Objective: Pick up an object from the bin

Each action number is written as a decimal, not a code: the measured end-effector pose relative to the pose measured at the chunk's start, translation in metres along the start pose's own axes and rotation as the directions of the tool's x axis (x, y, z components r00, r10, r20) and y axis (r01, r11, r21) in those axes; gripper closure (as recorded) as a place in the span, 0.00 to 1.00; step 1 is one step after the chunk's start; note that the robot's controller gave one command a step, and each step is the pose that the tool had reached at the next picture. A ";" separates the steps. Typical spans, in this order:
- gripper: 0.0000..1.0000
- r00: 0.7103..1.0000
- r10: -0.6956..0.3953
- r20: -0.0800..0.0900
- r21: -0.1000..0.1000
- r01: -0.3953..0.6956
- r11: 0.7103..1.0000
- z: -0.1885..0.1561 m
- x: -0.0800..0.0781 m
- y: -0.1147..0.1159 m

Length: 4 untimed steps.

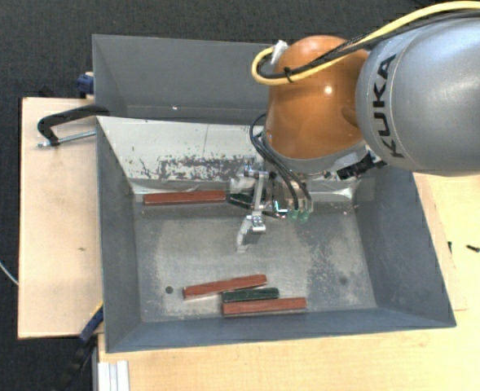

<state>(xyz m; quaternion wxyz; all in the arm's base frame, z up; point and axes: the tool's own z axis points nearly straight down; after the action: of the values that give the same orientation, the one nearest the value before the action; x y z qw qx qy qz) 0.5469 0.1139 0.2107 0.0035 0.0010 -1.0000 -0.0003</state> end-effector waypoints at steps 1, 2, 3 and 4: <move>0.00 1.000 0.001 0.008 -0.001 -0.001 1.000 -0.004 -0.002 -0.001; 0.00 0.994 -0.106 0.017 0.000 0.106 0.994 0.019 0.006 -0.001; 0.00 0.906 -0.423 0.007 0.003 0.423 0.906 0.060 0.041 -0.024; 0.00 0.929 -0.371 0.005 0.002 0.371 0.929 0.072 0.046 -0.046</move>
Offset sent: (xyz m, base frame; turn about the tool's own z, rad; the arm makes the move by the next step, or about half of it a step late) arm -0.0516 -0.0108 -0.1407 -0.5664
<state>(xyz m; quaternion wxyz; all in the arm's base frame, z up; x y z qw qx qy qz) 0.5003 0.0680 0.1389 0.0006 0.1897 -0.9819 -0.0004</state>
